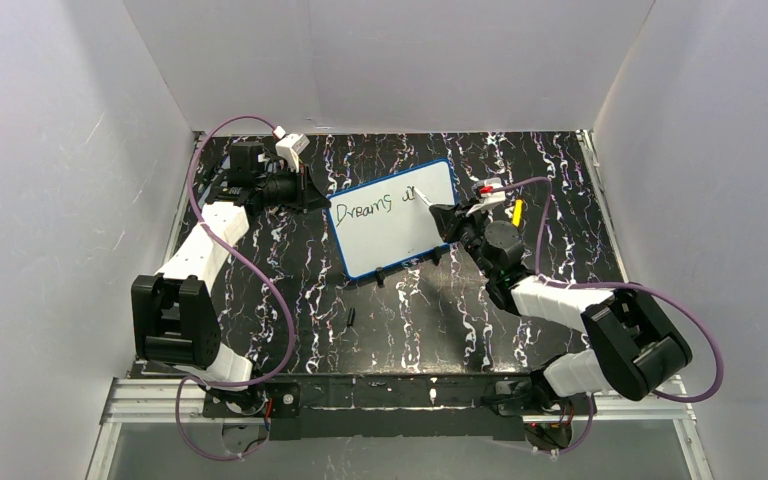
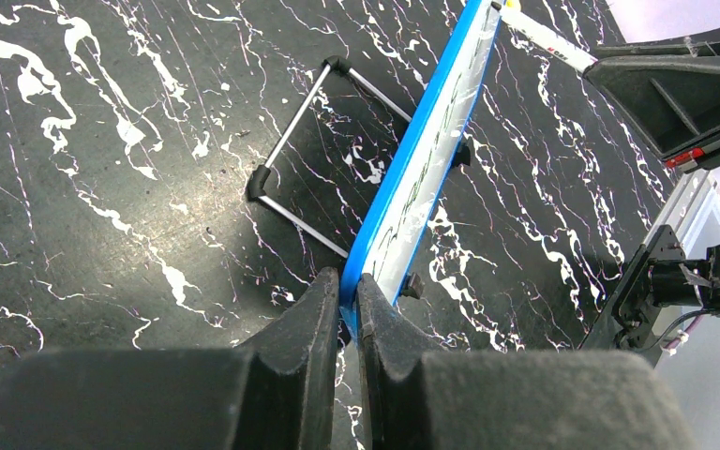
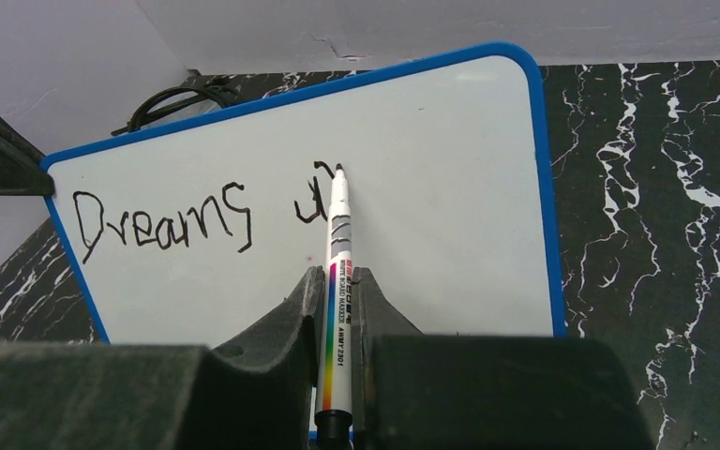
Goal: Write a sentence on the whiteboard
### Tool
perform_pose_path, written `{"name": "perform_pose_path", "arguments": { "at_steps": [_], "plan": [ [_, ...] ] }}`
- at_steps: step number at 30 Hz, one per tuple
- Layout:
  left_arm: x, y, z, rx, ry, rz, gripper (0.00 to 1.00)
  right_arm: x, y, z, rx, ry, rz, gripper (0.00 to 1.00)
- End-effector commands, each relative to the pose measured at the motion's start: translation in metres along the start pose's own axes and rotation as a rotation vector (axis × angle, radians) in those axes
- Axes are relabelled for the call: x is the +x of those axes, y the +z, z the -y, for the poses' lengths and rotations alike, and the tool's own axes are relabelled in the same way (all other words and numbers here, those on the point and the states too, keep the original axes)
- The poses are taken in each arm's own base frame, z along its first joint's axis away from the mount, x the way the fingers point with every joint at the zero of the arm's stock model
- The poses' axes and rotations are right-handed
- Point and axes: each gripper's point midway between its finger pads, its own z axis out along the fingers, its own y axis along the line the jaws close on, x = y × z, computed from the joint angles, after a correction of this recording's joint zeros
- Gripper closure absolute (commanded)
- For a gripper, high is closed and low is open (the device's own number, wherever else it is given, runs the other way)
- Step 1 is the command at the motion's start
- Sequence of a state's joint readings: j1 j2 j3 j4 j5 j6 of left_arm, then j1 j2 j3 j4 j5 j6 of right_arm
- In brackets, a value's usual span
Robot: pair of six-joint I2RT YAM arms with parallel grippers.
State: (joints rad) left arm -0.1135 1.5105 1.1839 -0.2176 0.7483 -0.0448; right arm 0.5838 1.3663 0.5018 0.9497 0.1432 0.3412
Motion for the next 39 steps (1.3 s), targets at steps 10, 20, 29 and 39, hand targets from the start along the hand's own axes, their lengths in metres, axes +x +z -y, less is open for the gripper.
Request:
{"name": "perform_pose_path", "arguments": {
  "at_steps": [10,20,29,39],
  "plan": [
    [-0.006,-0.007,0.014,0.033,0.021,0.018,1.00,-0.030,0.000,-0.005,-0.011,-0.013,0.098,0.99],
    [-0.007,-0.008,0.016,0.036,0.025,0.021,1.00,-0.022,-0.005,-0.009,-0.045,-0.036,0.060,0.99],
    [-0.006,-0.008,0.015,0.034,0.022,0.018,1.00,-0.004,-0.004,0.003,0.002,-0.044,0.015,0.99],
    [-0.007,-0.007,0.014,0.034,0.022,0.018,1.00,0.006,-0.008,0.020,0.081,-0.057,-0.010,0.99]
  ]
}}
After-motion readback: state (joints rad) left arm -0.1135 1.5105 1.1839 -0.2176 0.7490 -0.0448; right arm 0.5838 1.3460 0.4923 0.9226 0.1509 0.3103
